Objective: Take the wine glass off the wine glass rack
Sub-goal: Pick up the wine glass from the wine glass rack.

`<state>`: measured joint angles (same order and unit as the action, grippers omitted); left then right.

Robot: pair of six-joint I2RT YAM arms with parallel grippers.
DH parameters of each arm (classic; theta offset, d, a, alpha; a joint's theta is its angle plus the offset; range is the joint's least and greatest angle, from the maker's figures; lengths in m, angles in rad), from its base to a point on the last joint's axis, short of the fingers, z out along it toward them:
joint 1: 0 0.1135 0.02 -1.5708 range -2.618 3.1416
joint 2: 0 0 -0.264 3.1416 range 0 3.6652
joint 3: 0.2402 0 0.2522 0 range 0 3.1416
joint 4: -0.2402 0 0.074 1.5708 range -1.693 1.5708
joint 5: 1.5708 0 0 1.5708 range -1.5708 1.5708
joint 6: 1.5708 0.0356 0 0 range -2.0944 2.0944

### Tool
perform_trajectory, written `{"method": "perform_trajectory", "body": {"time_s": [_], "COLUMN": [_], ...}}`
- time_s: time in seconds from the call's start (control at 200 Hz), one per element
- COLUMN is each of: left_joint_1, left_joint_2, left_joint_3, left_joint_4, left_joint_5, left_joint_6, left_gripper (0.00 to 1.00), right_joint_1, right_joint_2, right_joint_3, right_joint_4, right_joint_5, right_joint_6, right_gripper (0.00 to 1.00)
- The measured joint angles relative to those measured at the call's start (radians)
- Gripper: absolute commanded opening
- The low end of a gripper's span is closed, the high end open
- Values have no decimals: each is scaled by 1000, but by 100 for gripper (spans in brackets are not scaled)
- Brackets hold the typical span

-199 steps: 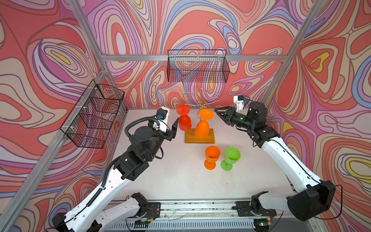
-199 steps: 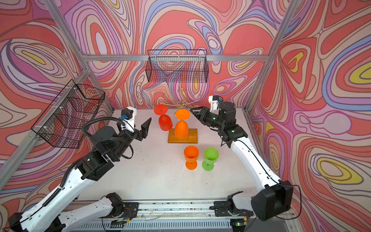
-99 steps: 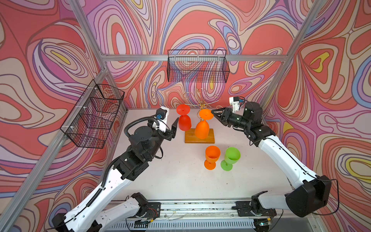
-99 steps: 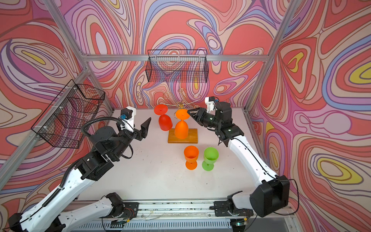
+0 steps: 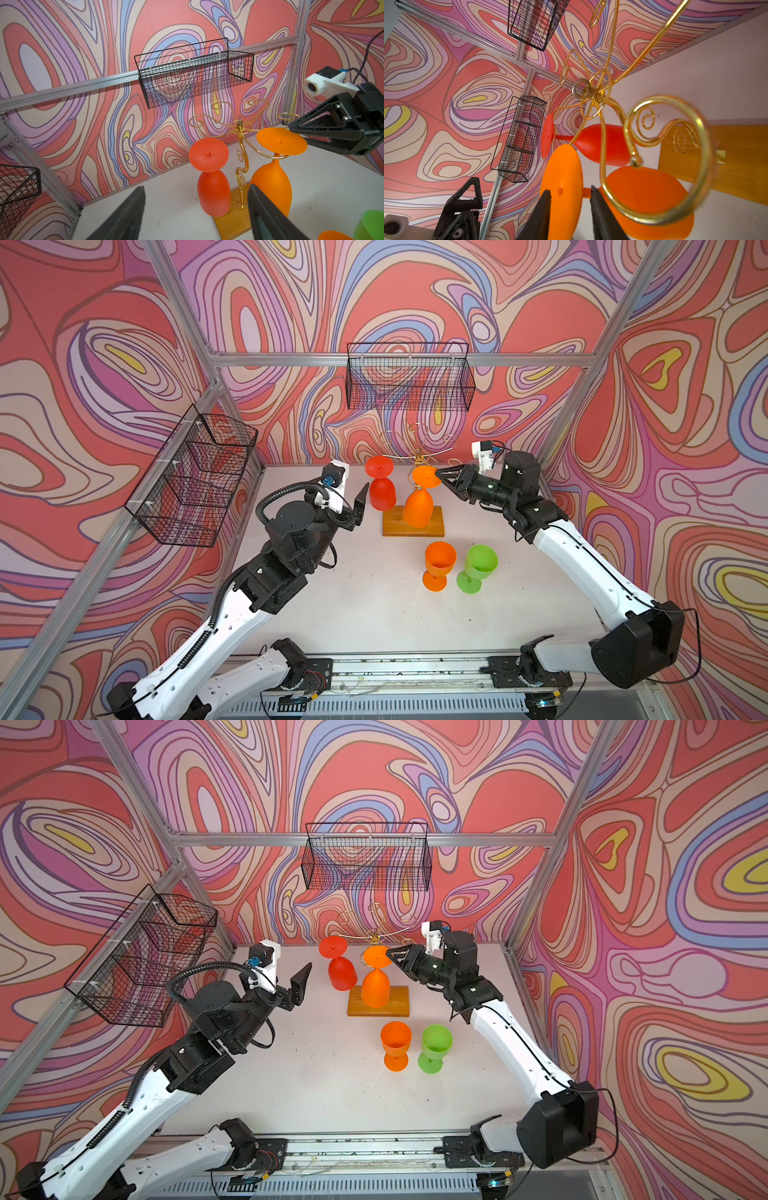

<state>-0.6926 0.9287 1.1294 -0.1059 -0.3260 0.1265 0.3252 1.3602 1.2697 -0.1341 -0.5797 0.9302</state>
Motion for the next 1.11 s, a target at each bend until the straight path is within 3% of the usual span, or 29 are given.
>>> {"method": "perform_trajectory", "body": {"time_s": [1.107], "left_joint_1": [8], "left_joint_2": [-5], "left_joint_3": [0], "left_joint_4": [4], "left_joint_5": [11], "left_joint_6": [0], "left_gripper": [76], "right_joint_1": [7], "right_joint_2": [4], "right_joint_3": [9], "right_joint_4": [14], "right_joint_5": [15], "right_joint_6": [8], "right_gripper": [0]}}
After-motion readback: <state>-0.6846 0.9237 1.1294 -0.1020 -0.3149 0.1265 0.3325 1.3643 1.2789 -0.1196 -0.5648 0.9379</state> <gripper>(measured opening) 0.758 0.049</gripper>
